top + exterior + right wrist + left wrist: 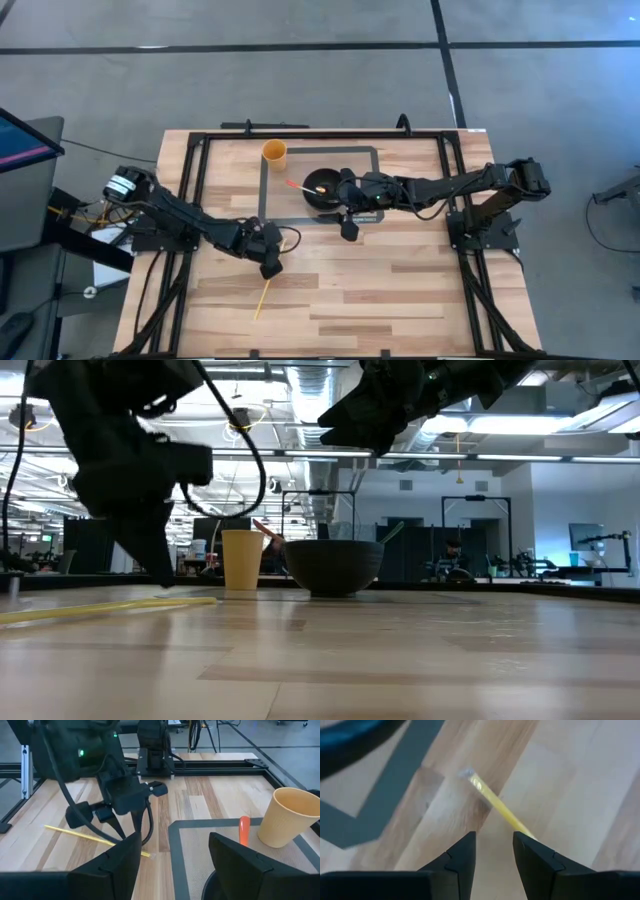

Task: Pick & Place Utensil
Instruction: Put the yellow straw into the yellow cup

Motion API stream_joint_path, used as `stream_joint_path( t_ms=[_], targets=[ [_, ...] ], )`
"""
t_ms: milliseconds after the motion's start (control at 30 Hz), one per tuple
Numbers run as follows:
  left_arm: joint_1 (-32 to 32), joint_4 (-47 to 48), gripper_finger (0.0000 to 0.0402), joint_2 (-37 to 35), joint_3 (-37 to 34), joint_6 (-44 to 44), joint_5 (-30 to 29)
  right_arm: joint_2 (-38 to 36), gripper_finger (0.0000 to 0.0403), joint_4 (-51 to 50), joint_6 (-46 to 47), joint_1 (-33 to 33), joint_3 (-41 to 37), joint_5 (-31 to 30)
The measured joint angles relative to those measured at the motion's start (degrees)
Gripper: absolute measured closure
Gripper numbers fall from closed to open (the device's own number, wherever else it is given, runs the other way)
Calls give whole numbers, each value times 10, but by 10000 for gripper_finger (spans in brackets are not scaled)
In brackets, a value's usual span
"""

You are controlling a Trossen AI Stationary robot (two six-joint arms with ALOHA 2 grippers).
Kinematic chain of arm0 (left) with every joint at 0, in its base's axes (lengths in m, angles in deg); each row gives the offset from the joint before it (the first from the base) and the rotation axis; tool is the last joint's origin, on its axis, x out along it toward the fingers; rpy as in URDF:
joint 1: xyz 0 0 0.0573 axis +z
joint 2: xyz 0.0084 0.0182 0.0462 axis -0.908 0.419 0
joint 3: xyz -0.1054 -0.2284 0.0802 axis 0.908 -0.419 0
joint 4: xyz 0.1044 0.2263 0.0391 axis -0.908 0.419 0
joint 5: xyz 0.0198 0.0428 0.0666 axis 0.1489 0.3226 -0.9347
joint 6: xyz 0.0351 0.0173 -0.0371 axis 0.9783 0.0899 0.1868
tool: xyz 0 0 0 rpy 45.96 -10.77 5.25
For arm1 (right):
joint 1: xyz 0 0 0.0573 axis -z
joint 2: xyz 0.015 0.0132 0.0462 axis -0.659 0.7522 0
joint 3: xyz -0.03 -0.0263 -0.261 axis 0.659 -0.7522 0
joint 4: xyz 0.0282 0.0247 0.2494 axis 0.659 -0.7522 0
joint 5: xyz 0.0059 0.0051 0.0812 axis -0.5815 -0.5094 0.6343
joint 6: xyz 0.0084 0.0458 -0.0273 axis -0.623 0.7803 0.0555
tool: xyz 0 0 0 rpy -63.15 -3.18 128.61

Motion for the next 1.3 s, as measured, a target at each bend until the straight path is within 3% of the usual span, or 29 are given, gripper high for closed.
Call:
stream_joint_path(
  t_ms=[533, 1167, 1300],
  targets=[
    [-2, -47, 270, -6, 0, -99, -9, 0, 177, -1, 0, 0, 0, 0],
    [-3, -114, 270, 57, -26, -106, -23, 0, 177, -1, 0, 0, 0, 0],
    [-3, -114, 290, 63, -26, -105, -27, 0, 177, -1, 0, 0, 0, 0]
  ],
)
